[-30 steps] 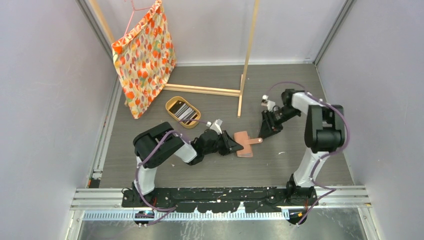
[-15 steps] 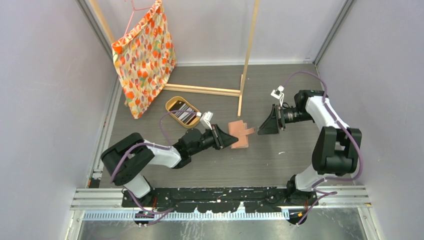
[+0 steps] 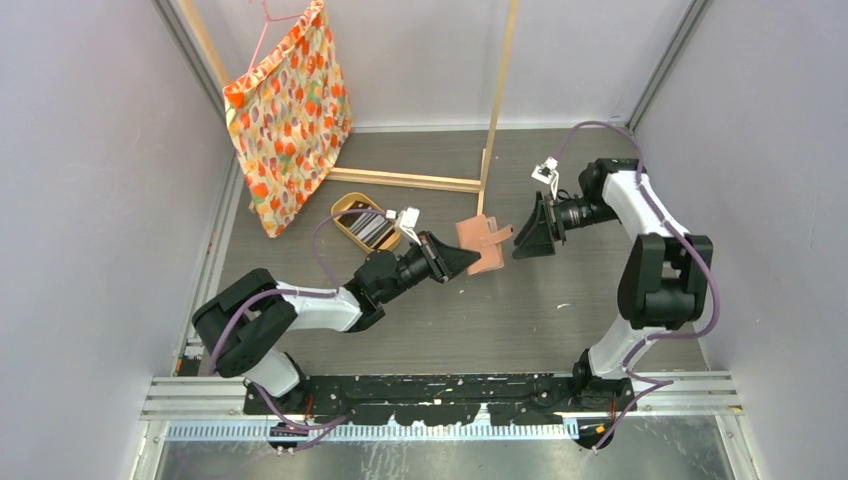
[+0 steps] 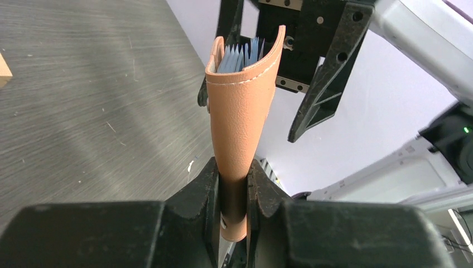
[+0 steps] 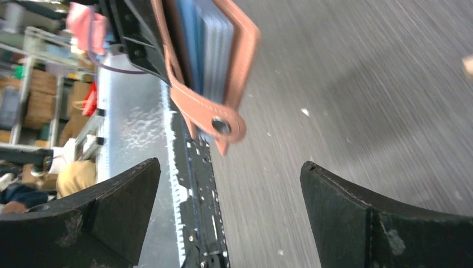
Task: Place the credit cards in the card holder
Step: Close the card holder at the center of the board.
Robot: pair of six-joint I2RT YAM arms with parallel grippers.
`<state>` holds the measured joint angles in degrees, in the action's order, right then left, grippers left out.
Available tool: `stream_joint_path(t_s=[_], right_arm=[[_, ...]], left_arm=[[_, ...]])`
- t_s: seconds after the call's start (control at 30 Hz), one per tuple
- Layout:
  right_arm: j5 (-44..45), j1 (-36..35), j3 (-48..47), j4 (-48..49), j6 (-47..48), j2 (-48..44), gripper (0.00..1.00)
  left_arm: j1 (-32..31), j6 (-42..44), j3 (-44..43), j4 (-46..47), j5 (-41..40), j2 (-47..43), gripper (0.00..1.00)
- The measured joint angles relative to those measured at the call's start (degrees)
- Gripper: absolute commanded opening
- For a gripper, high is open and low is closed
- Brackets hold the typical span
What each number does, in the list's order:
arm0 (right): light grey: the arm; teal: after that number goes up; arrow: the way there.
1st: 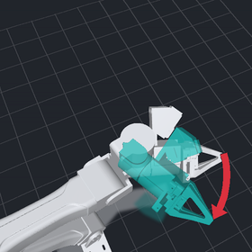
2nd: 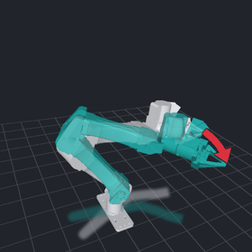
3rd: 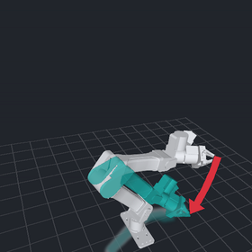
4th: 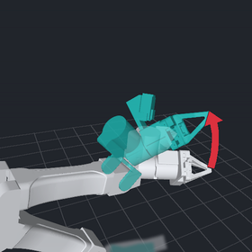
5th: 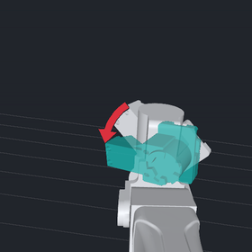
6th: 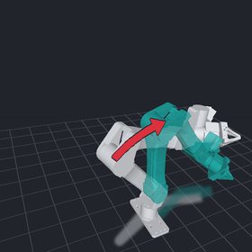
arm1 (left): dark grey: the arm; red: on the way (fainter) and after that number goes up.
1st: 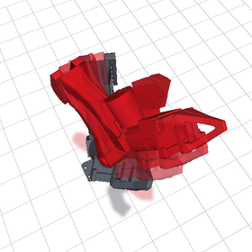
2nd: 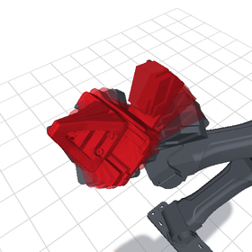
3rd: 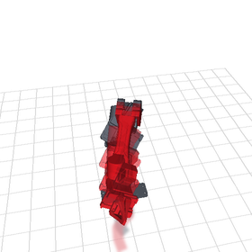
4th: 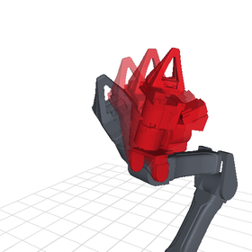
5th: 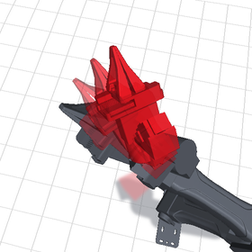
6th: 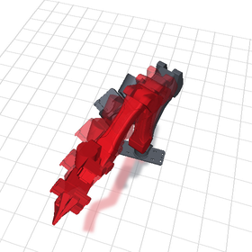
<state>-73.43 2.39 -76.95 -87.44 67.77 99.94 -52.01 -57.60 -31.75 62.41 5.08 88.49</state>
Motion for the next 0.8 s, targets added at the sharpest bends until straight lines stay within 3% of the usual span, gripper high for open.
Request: stream_joint_path(t_s=[0.13,0.3,0.37,0.53,0.63,0.8], right_arm=[[8.83,0.87,4.55,17.27,-20.65,-11.10,1.00],[7.32,0.61,8.22,23.15,-30.82,-23.58,1.00],[6.12,-1.20,8.90,25.79,-35.04,-24.48,1.00],[10.27,-9.60,19.02,46.53,-55.54,-26.05,1.00],[13.55,-11.43,20.41,53.42,-63.78,-26.38,0.99],[14.64,-11.28,20.72,63.65,-72.94,-26.95,0.83]], left_arm=[[0.00,0.20,-0.15,-0.79,-1.66,-0.44,0.00],[0.00,1.11,-0.15,-2.23,-2.95,-2.97,0.00],[0.02,1.05,-0.17,-1.90,-3.06,-3.65,0.00],[0.00,0.42,-0.96,-1.38,-2.89,-3.65,0.00],[0.00,-0.24,-1.07,-0.52,-2.89,-3.65,0.00],[0.00,-0.50,-1.16,-0.02,-2.75,-3.65,0.00]])
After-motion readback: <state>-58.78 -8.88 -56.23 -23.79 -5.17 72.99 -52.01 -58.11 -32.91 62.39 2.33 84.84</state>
